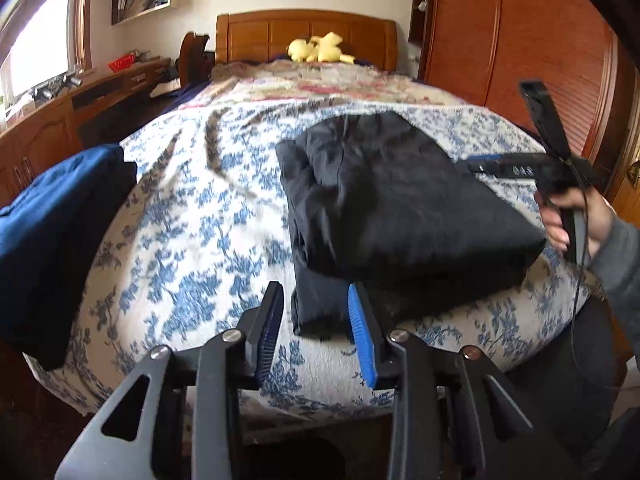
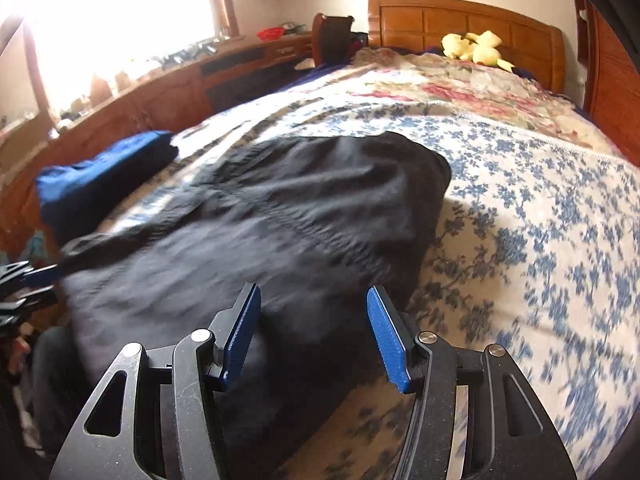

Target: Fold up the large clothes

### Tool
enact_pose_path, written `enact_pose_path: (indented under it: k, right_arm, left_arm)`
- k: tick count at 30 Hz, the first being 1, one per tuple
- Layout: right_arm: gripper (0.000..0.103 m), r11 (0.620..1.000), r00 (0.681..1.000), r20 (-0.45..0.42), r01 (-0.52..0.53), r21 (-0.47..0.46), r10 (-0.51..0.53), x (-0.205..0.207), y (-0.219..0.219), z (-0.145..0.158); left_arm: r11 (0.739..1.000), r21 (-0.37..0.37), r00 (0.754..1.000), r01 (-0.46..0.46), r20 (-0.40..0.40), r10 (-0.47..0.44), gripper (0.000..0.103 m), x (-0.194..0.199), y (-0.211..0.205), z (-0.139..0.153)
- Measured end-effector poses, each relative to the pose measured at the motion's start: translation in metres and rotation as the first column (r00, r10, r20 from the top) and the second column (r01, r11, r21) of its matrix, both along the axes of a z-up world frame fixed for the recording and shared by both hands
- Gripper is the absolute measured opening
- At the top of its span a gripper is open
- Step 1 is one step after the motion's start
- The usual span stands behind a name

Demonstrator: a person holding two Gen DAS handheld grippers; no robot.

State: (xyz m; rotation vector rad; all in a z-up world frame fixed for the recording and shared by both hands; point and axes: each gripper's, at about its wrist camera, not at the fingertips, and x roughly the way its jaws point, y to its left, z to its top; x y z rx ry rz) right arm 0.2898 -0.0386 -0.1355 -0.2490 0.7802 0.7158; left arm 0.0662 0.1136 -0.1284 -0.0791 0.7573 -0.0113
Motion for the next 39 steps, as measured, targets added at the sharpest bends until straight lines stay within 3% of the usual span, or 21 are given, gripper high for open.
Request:
enact_pose_path:
  k: [6,10,14,19,24,29,32,35,37,39]
  right_arm:
    - [0.057,0.998,0.998,-0.024,0.055,0.011,-0.054,0.042,0.004,-0.018]
    - [0.060,0.996,0.996,-0.019,0.089,0.005,-0.089,0.064,0.007,-0.025]
    - [0.066,0.993,0.992,-0.067,0.113,0.025,-0.111,0.091,0.004,-0.031]
    - [0.076,0.993,0.986,-0.124,0.115,0.028,-0.110,0.116,0.004,-0.037]
    - [0.078,0.998,0.979,-0.195,0.048,-0.036,-0.054,0.132,0.020,-0.054]
    - [0.080,0.998,0.969,-0.239,0.061,0.003,-0.058,0.137,0.020,-0.065]
    - [0.071,0.998,0.969,-0.242,0.052,0.029,-0.043,0.132,0.017,-0.067]
    - [0.051,0.998,0.974,-0.223,0.038,0.040,-0.028,0.125,0.011,-0.062]
    - [0.037,0.998,0.985,-0.166,0.043,0.045,-0.035,0.115,0.005,-0.054]
    - [0.036,0.998,0.990,-0.132,0.048,0.039,-0.042,0.103,0.001,-0.048]
  left_arm:
    - [1.000,0.004,0.998,-0.008,-0.057,0.009,0.032,0.014,0.000,-0.018]
    - [1.000,0.006,0.996,-0.010,-0.089,0.010,0.032,0.026,-0.002,-0.029]
    - [1.000,0.010,0.994,-0.003,-0.113,0.004,0.032,0.036,-0.005,-0.042]
    - [1.000,-0.009,0.995,-0.003,-0.101,0.002,0.034,0.038,-0.004,-0.050]
    - [1.000,-0.011,0.994,0.016,-0.108,-0.017,0.035,0.042,-0.002,-0.051]
    - [1.000,0.007,0.994,0.017,-0.110,-0.016,0.035,0.042,-0.004,-0.051]
    - [1.000,0.003,0.994,0.015,-0.111,-0.015,0.035,0.042,-0.004,-0.051]
    - [1.000,0.005,0.993,0.014,-0.117,-0.013,0.035,0.043,-0.004,-0.051]
    - [1.000,0.004,0.993,0.012,-0.119,-0.011,0.035,0.043,-0.003,-0.050]
    - [1.000,0.009,0.993,0.006,-0.121,-0.005,0.035,0.044,-0.002,-0.050]
